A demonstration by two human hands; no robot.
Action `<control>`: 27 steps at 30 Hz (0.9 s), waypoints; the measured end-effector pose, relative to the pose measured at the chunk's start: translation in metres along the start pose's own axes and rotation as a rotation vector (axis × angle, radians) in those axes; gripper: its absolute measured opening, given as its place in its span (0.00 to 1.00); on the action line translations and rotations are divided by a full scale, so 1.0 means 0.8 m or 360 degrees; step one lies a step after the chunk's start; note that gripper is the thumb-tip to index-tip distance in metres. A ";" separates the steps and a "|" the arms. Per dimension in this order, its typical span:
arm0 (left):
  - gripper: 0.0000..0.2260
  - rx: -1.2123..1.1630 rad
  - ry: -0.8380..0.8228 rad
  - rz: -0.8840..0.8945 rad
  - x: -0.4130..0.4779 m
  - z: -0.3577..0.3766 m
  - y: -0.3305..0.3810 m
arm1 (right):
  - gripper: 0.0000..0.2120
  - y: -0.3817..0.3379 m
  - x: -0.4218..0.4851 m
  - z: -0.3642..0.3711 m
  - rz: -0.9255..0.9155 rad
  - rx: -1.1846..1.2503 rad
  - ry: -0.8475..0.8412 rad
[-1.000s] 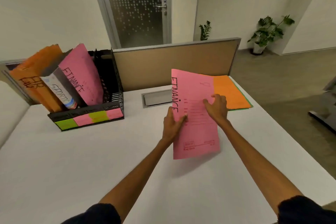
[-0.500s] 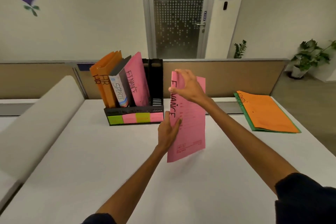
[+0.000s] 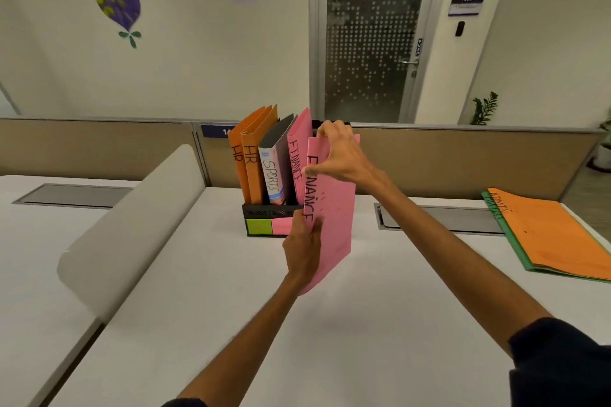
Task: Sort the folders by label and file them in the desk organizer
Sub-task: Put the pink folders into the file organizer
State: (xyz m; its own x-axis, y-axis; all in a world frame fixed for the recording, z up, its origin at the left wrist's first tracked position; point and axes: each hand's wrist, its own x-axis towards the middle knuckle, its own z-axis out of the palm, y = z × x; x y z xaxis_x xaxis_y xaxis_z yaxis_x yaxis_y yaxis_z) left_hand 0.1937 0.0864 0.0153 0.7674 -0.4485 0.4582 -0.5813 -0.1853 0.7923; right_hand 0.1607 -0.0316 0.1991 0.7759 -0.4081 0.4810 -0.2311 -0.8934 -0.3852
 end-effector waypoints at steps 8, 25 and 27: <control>0.16 -0.0014 -0.0019 0.0043 0.010 0.007 -0.009 | 0.30 -0.010 0.014 0.001 -0.0035 0.0035 -0.0161; 0.52 -0.0839 -0.1245 -0.1097 0.023 0.005 -0.034 | 0.23 -0.011 0.019 -0.027 -0.0068 0.0090 -0.0104; 0.50 -0.0897 -0.1325 -0.1177 0.026 0.004 -0.033 | 0.22 -0.013 0.019 -0.031 -0.0091 0.0118 -0.0127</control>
State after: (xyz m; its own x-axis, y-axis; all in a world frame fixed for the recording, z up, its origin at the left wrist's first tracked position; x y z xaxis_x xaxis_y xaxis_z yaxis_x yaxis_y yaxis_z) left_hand 0.2242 0.0789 0.0025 0.3369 -0.8516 -0.4015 0.2707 -0.3208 0.9076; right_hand 0.1607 -0.0329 0.2299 0.8317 -0.3378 0.4406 -0.1431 -0.8972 -0.4178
